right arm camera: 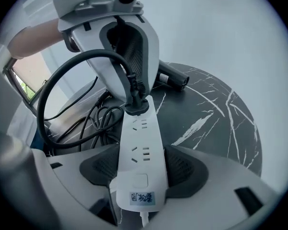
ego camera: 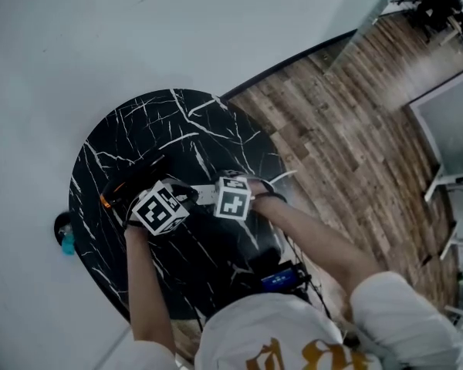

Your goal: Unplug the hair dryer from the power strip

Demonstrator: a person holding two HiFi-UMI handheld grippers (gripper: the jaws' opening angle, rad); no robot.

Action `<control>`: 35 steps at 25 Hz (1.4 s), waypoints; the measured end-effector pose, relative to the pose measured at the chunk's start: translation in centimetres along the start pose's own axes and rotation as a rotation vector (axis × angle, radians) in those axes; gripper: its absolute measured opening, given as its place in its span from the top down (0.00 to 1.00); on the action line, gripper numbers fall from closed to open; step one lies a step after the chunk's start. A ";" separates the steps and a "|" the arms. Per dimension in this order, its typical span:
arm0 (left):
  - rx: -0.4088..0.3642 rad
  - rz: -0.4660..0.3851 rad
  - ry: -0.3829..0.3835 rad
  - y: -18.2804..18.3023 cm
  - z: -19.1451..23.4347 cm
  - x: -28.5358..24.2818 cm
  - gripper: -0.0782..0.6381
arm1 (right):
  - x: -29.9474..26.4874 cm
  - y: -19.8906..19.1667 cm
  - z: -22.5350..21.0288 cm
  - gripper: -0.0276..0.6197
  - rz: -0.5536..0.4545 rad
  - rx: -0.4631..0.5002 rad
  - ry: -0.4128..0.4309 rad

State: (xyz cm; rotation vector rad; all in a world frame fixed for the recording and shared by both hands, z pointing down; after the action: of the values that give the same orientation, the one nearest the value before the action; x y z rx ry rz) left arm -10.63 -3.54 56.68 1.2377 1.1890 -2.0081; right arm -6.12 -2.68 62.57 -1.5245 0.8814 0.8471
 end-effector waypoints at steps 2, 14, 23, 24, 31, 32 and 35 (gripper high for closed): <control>-0.002 -0.002 0.015 -0.1 -0.3 0.3 0.82 | 0.3 0.0 -0.2 0.54 -0.003 0.052 -0.047; 0.044 -0.011 0.003 -2.6 -3.6 1.8 0.61 | 7.5 -1.8 -0.7 0.54 -0.291 -0.254 -0.215; 0.155 -0.096 0.217 -5.6 -4.7 6.9 0.58 | 13.7 -2.3 0.6 0.54 -0.543 -0.425 -0.356; 0.189 -0.137 0.244 -5.5 -4.8 7.4 0.58 | 14.5 -2.1 1.0 0.54 -0.571 -0.440 -0.365; 0.331 -0.592 0.427 -1.4 -7.2 11.8 0.58 | 19.9 1.1 4.8 0.54 -0.810 -0.523 -0.418; 0.367 -0.691 0.411 -0.7 -8.1 12.4 0.58 | 20.3 1.2 5.5 0.54 -0.837 -0.547 -0.417; 0.430 -0.886 0.435 0.7 -8.9 14.8 0.59 | 21.6 1.9 6.8 0.54 -0.909 -0.587 -0.415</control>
State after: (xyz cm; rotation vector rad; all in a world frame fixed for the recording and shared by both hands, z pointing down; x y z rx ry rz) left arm -12.97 4.24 41.42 1.5826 1.8055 -2.8321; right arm 1.83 2.16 41.82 -1.8883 -0.4187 0.6988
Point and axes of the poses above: the fingertips, and each gripper's own axes: x backward along the fingers, z to its left, y out of its top, the point moved 2 cm from there along x, backward along the fingers, and after that the axes turned 1 degree about -y, right-handed, at the moved point
